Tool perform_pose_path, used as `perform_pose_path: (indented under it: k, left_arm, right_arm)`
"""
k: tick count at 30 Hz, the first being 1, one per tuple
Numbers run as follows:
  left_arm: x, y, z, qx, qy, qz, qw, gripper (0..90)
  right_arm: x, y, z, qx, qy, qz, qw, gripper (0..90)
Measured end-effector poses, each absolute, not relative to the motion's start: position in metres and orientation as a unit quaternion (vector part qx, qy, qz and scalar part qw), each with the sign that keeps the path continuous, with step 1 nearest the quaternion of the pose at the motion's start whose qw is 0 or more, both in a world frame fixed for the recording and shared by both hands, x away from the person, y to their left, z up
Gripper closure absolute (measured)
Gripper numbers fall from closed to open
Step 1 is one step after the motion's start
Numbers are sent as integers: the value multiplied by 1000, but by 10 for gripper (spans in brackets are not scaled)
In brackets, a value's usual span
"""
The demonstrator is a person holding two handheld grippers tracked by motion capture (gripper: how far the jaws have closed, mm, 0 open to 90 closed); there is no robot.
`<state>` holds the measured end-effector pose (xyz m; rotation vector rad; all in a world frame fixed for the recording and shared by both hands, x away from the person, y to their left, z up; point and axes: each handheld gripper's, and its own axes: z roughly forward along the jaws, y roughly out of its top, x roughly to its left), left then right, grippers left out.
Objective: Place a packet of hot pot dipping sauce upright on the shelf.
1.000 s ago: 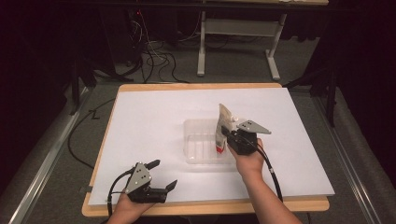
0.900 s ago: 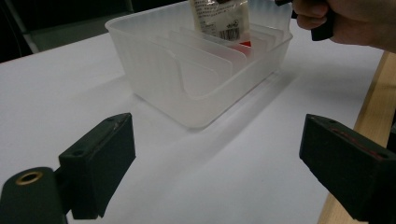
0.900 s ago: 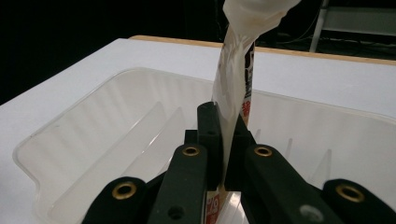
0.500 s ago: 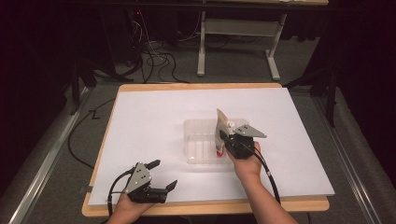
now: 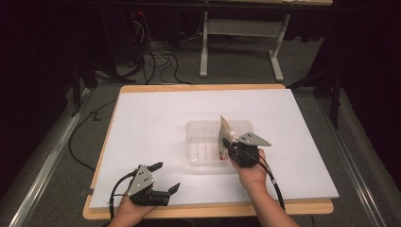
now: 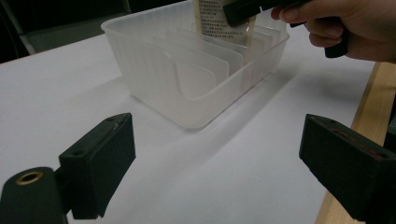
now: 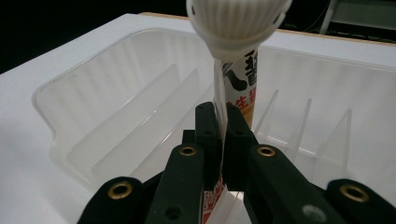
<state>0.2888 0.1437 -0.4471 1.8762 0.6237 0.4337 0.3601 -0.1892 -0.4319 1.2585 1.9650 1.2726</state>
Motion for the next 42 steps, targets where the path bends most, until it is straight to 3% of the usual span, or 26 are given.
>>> perform_pose_path:
  k: [11, 20, 27, 34, 42]
  left_arm:
    - [289, 143, -447, 787, 259, 182, 529, 112]
    - [289, 143, -448, 788, 259, 181, 528, 112]
    - [289, 143, -448, 788, 259, 181, 528, 112]
    - [289, 142, -448, 789, 259, 181, 527, 112]
    - [289, 141, -449, 791, 257, 179, 526, 112]
  right_arm:
    - [352, -189, -436, 453, 725, 460, 239, 869]
    - [351, -188, -431, 436, 725, 478, 234, 609]
    - [352, -190, -424, 426, 724, 489, 235, 469]
    - [350, -191, -416, 409, 729, 497, 232, 193]
    - [349, -192, -414, 409, 736, 488, 229, 149]
